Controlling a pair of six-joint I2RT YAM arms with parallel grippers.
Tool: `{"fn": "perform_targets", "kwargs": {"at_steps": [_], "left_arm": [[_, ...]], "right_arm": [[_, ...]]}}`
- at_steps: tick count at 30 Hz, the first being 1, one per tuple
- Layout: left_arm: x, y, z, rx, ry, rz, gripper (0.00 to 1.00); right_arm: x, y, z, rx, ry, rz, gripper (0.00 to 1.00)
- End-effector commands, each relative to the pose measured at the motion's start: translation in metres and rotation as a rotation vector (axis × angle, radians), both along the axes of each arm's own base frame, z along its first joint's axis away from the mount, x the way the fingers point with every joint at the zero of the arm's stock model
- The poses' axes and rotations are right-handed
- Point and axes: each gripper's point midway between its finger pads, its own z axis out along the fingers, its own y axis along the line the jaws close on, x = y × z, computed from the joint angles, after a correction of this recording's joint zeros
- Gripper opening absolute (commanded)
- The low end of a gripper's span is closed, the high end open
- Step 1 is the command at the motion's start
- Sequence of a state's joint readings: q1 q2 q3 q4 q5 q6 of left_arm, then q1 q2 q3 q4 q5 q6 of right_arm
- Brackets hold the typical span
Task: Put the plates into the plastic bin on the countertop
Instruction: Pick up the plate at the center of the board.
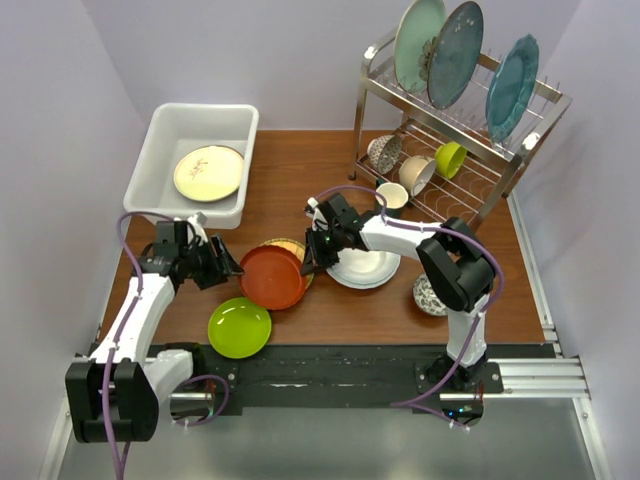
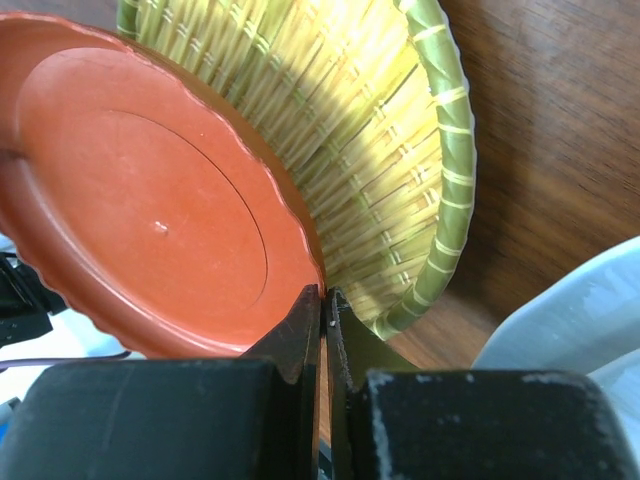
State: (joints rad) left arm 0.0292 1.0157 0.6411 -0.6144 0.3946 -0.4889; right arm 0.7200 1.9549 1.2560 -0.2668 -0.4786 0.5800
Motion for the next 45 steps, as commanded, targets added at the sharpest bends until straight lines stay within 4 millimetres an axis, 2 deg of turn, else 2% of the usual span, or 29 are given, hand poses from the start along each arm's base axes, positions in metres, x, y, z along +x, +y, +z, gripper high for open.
{"fn": "perform_targets", "kwargs": {"at_steps": [1,3,14,17,18,20,21,23,24,27,35,42,45], "left_arm": [[0.007,-0.013,0.008,-0.07,-0.039,-0.033,0.56],[0.005,-0.015,0.005,-0.082,-0.027,-0.04,0.55],[-0.005,-0.024,-0.007,-0.13,0.012,-0.089,0.38],[-0.004,-0.025,-0.004,-0.135,-0.002,-0.103,0.14],[-0.004,-0.026,-0.003,-0.14,-0.003,-0.107,0.0],[-0.003,-0.026,0.0,-0.138,-0.013,-0.109,0.0],[-0.003,-0.026,0.001,-0.137,-0.015,-0.109,0.0],[-0.001,-0.025,0.004,-0.128,-0.026,-0.105,0.0],[0.0,-0.024,0.005,-0.121,-0.03,-0.101,0.0],[0.002,-0.022,0.011,-0.11,-0.046,-0.094,0.0],[0.02,-0.012,0.035,-0.051,-0.101,-0.077,0.0],[0.042,-0.009,0.051,-0.025,-0.132,-0.073,0.0],[0.053,-0.007,0.058,-0.015,-0.15,-0.075,0.0]], "right_arm": [[0.005,0.007,0.025,0.05,-0.059,-0.007,0.0],[0.005,0.007,0.025,0.053,-0.059,-0.006,0.0],[0.005,0.012,0.029,0.086,-0.057,-0.01,0.0],[0.005,0.012,0.031,0.097,-0.055,-0.007,0.0],[0.002,0.012,0.03,0.104,-0.05,-0.001,0.04],[0.002,0.015,0.036,0.132,-0.065,0.0,0.14],[0.001,0.014,0.037,0.136,-0.069,-0.001,0.33],[0.003,0.013,0.043,0.147,-0.096,-0.005,0.49],[0.004,0.012,0.044,0.146,-0.104,-0.007,0.61],[0.004,0.01,0.051,0.15,-0.132,-0.012,0.75],[0.006,0.007,0.063,0.175,-0.187,-0.024,0.84],[0.004,0.009,0.092,0.266,-0.271,-0.009,0.89],[-0.001,0.008,0.095,0.291,-0.278,0.014,0.9]]}}
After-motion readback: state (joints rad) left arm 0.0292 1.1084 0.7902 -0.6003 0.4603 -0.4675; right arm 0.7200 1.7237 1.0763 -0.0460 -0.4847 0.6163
